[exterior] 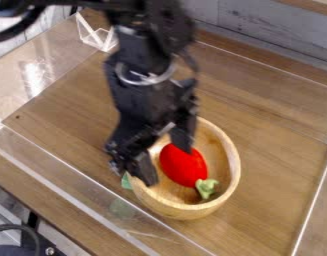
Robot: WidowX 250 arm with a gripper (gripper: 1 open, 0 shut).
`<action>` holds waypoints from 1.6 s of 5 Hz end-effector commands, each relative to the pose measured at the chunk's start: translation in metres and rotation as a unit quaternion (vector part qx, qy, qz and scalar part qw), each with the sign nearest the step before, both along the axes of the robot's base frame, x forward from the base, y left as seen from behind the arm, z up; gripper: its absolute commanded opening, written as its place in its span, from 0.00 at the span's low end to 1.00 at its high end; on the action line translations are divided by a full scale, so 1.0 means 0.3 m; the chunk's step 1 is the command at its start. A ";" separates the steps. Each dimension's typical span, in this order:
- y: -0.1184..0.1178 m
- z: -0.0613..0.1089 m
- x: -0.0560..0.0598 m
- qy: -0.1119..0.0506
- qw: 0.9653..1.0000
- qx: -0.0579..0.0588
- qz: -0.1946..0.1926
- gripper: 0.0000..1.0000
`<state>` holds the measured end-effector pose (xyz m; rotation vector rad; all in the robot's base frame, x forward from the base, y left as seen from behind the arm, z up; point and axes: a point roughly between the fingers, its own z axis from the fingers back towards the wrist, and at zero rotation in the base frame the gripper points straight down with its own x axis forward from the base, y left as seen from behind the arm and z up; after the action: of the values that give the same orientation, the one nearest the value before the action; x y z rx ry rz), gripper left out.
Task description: Put the green block in the brown bowl
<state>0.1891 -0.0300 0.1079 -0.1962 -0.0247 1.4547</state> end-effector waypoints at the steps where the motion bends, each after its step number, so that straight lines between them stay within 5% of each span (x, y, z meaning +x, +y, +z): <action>1: -0.066 0.000 0.021 -0.020 1.000 -0.014 0.019 1.00; 3: -0.199 0.014 0.016 -0.057 0.998 -0.032 0.012 1.00; 4: -0.197 0.032 0.032 -0.067 0.997 -0.031 0.000 1.00; 5: -0.196 0.055 0.048 -0.078 0.997 -0.027 0.004 0.00; 6: -0.178 0.076 0.045 -0.087 0.996 -0.027 -0.013 0.00; 7: -0.172 0.088 0.050 -0.093 0.995 -0.035 -0.028 1.00; 8: -0.178 0.092 0.041 -0.096 0.994 -0.039 -0.035 1.00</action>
<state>0.1945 -0.0824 0.1240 -0.3616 -0.0934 1.3761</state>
